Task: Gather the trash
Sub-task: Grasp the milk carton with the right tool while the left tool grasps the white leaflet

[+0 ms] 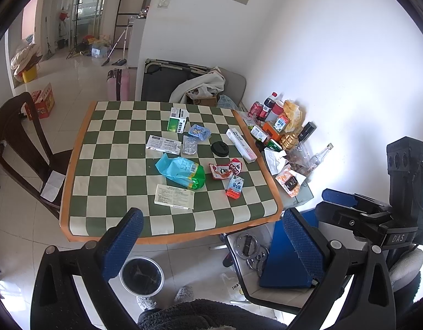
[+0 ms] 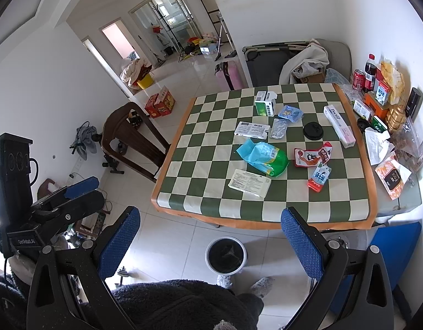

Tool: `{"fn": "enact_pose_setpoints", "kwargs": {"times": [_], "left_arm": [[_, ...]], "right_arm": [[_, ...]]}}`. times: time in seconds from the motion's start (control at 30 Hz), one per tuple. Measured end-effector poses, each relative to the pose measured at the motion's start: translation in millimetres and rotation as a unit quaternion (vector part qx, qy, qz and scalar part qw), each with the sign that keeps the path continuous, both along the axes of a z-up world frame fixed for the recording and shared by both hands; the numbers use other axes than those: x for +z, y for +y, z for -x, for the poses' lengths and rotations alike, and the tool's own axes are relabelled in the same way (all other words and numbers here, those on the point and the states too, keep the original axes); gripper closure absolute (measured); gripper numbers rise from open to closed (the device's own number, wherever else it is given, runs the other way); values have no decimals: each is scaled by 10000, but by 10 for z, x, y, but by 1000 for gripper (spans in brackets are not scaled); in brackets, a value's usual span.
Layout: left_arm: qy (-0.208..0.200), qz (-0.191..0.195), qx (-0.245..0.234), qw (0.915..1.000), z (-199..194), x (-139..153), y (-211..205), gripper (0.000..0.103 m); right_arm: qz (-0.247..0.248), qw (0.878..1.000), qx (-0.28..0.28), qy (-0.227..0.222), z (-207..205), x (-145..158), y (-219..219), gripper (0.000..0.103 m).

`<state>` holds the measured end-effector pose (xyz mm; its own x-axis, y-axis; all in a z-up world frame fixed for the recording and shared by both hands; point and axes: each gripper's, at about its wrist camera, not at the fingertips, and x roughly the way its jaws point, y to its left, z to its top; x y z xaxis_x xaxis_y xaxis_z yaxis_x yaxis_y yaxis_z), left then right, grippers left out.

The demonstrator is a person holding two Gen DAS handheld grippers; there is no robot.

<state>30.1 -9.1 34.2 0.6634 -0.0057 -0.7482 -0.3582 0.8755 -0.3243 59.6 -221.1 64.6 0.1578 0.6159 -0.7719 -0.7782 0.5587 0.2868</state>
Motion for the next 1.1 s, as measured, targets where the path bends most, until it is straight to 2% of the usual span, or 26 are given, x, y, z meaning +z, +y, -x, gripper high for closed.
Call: {"fn": "enact_pose_setpoints", "kwargs": {"times": [0.3, 0.37, 0.43, 0.53, 0.67, 0.73, 0.8, 0.9, 1.0, 1.1], "left_arm": [[3, -41, -67, 10000, -83, 34, -29, 0], [110, -304, 23, 9995, -159, -27, -12, 0], [304, -738, 243, 9965, -195, -169, 84, 0], [621, -1203, 489, 9896, -416, -408, 220, 0], [1171, -1352, 695, 9814, -776, -974, 459, 0], [1540, -1147, 761, 9784, -906, -1320, 588, 0], [1965, -656, 818, 9749, -1061, -1707, 717, 0], [2567, 42, 1094, 9603, -1287, -2281, 809, 0], [3123, 759, 1475, 9354, -1538, -2843, 841, 1], [3458, 1614, 1906, 9045, -1767, -3369, 894, 2]], "right_arm": [[-36, 9999, -101, -1, 93, 68, 124, 0], [-56, 9998, -189, -16, 126, 50, 151, 0], [-76, 9991, -417, -51, 118, 33, 164, 0], [-47, 9944, -1052, -122, 23, -97, 144, 0], [50, 9820, -1890, -43, -259, -381, 77, 0], [275, 9738, -2257, -63, -445, -593, 65, 0], [523, 9645, -2589, 32, -688, -834, 40, 0], [820, 9508, -2976, 251, -1140, -1274, -46, 0], [1090, 9389, -3228, 487, -1646, -1770, -85, 0], [1493, 9282, -3342, 668, -2152, -2299, -25, 0]]}}
